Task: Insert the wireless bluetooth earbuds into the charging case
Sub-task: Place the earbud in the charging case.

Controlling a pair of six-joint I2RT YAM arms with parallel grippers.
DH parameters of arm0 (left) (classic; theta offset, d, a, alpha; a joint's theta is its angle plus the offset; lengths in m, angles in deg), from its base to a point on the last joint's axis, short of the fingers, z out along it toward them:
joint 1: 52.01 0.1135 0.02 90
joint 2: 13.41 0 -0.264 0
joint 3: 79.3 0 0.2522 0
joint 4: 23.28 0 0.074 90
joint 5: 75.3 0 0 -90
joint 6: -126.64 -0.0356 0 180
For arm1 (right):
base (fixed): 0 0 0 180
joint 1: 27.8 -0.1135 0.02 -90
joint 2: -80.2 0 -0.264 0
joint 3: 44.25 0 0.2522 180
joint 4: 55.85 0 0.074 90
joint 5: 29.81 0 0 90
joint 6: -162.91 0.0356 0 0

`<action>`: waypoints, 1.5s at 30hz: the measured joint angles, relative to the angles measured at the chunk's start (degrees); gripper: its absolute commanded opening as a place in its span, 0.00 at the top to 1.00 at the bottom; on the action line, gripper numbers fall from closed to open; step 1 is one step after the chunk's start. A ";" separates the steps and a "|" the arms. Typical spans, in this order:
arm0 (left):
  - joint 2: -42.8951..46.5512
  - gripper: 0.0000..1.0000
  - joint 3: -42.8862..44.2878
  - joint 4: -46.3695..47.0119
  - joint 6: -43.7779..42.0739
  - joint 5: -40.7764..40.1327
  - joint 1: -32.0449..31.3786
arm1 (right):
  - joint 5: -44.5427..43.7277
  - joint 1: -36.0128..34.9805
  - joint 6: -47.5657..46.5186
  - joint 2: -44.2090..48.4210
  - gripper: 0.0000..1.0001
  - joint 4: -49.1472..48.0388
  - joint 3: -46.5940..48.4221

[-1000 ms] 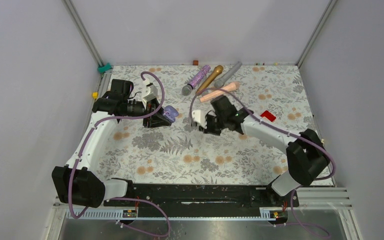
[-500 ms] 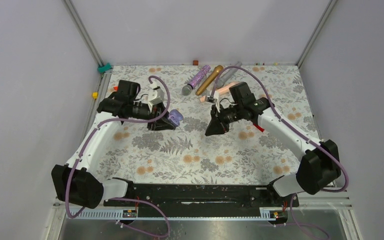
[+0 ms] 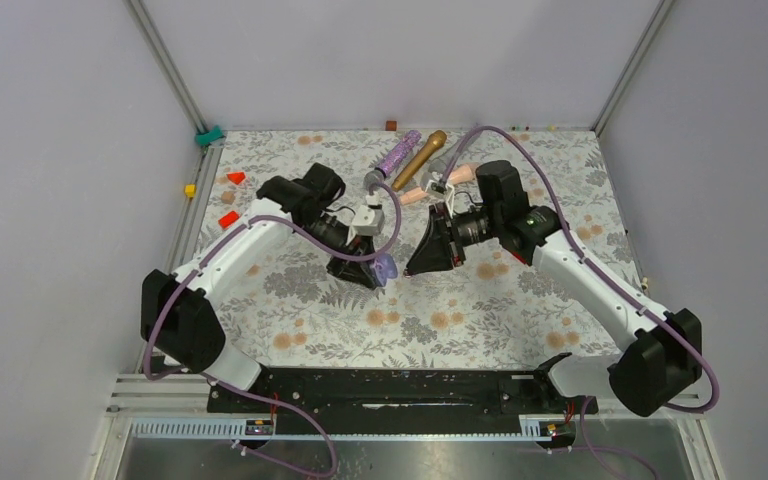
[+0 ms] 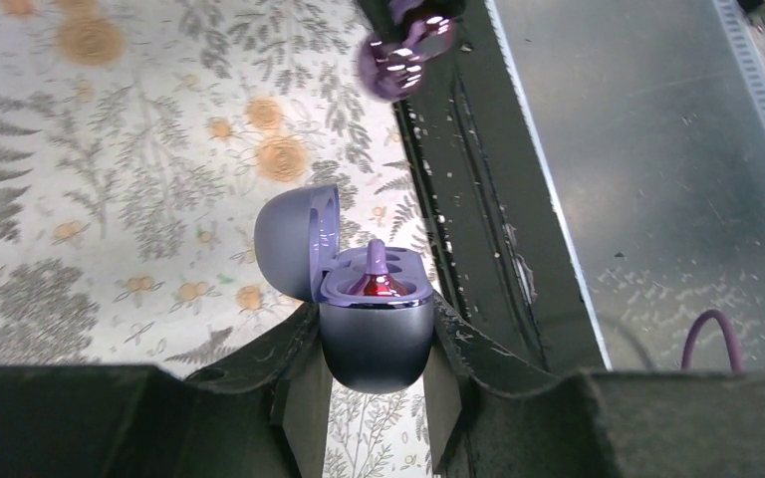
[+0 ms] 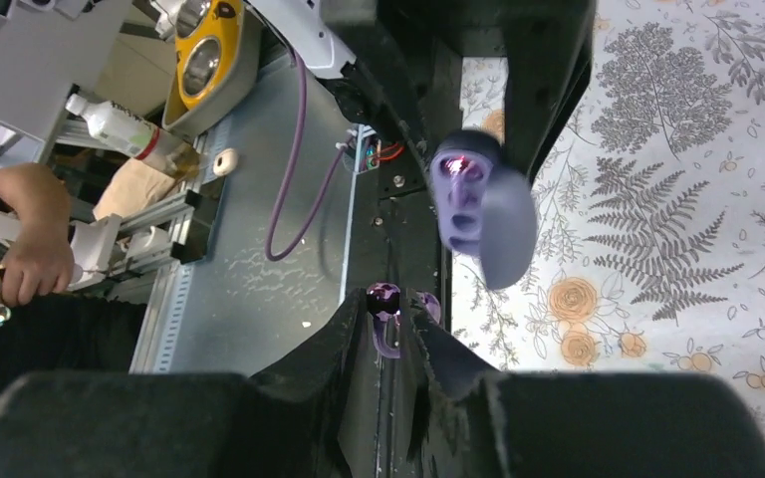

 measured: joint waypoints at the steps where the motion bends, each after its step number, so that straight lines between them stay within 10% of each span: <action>1: -0.33 0.99 0.00 -0.79 -0.68 -0.13 -0.94 | 0.87 0.00 2.64 0.52 0.83 -3.13 -1.27; 15: -1.77 1.00 2.12 4.37 6.27 -0.02 -3.08 | 3.37 0.00 23.23 2.27 0.84 -25.68 -9.77; 45: 1.14 1.00 -0.98 12.11 14.16 2.78 -3.08 | -5.16 -0.87 17.97 2.23 0.84 -20.87 -9.75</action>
